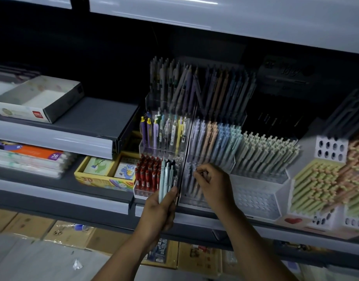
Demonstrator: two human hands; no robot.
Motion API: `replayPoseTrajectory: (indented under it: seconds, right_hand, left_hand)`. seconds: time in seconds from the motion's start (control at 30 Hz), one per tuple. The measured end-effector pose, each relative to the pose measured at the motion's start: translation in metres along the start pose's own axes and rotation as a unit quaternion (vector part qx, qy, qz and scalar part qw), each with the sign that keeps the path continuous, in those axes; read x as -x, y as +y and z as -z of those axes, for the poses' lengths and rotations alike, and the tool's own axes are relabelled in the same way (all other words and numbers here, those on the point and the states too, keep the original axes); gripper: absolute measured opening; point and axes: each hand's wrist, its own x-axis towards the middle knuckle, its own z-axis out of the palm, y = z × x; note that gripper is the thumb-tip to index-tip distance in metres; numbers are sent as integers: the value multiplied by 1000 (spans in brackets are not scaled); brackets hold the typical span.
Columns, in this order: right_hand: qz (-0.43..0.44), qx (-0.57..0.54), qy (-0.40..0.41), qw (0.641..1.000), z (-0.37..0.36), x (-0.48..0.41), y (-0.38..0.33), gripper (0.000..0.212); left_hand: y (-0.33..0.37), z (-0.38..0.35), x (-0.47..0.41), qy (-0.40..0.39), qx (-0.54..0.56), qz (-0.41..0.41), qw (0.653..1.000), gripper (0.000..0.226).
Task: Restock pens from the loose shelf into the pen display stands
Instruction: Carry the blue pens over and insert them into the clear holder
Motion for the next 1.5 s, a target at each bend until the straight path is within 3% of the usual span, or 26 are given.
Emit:
replayPoseTrajectory:
  seconds: [0.17,0.37,0.47,0.57,0.67,0.73,0.87,1.07,1.23,1.33,1.5]
  right_hand:
    - [10,60,15,998,-7,2,4,15]
    - [-2,72,-6,997,-2,3,1,21]
    - [-5,60,22,998,6,5,-5,27]
    - [-9,-17,43,999,16,5,-16,19]
    - [-81,-187,-17,979,29,4,-29,28]
    - [-128,-242,-52,960,42,2,-33,23]
    - [-170,-270,-66,945,58,5,-27,9]
    - [-226,-340,-74,910,65,9,-15,12]
    - [-234,-329,-118,907,66,5,-15,15]
    - [-238,-335,-80,908,67,2,-14,10]
    - [-236,-402,108,878,79,-9,2,13]
  left_hand:
    - [2,1,0,-1,-6,-4,1000,31]
    - [1,0,-1,-15,-27,-15,999,31]
    - [0,-6,-3,-24,-50,-25,998,30]
    - [-3,-14,-6,-47,-85,-45,994,33]
    - [-8,-23,-10,-77,-125,-52,988,36]
    - [-12,-28,-11,-101,-150,-51,982,36]
    - [-17,-33,-13,-134,-179,-48,973,33]
    - [-16,-38,-14,-160,-217,-74,960,25]
    - [-13,-37,-14,-184,-237,-76,951,28]
    - [-14,-35,-15,-175,-231,-60,955,25]
    - [-17,-26,-18,-143,-230,-32,962,19]
